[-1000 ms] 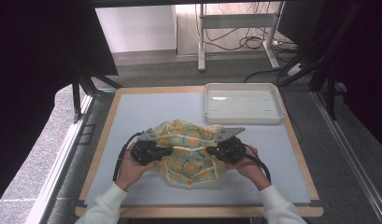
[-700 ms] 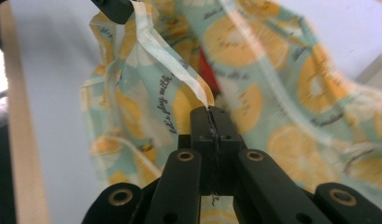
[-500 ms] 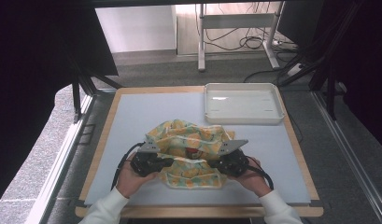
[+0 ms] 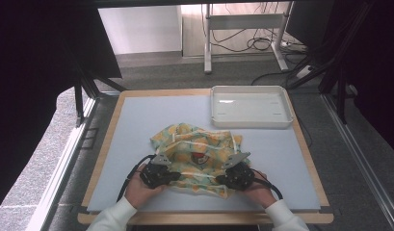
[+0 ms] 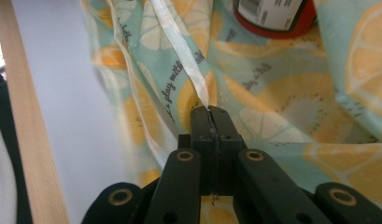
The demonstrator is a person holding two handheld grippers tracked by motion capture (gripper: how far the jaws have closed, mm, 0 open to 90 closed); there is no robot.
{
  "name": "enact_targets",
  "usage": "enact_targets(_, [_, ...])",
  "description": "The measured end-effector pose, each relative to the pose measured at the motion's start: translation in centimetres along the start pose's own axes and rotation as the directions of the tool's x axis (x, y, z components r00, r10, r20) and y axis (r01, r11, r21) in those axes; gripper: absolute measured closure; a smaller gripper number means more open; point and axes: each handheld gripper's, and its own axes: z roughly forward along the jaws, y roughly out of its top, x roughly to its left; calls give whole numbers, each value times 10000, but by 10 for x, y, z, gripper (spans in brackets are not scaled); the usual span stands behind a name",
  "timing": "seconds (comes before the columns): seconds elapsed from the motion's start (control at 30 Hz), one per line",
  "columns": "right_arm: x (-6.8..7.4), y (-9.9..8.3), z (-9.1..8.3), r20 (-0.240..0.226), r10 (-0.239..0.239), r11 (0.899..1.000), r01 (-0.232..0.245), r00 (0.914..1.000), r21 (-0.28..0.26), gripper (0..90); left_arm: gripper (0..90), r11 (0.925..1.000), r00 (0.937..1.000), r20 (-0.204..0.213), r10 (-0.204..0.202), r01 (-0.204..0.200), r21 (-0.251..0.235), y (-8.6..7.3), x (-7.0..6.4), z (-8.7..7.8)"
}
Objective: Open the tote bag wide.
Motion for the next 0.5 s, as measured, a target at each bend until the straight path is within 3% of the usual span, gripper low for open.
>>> enact_targets(0.23, [-4,-2,3,14,190,9998,-190,9998,-8,852,882,9996,9999,-107,110,-107,244,-1,1,10])
enact_targets(0.37, [-2,-1,-1,198,-88,9995,94,9998,-300,684,756,9999,9999,-51,126,-125,87,-1,0,6])
enact_targets(0.5, [0,4,-13,156,4,9941,13,9999,-1085,456,541,9969,9994,-113,340,-347,-705,5,-6,-12])
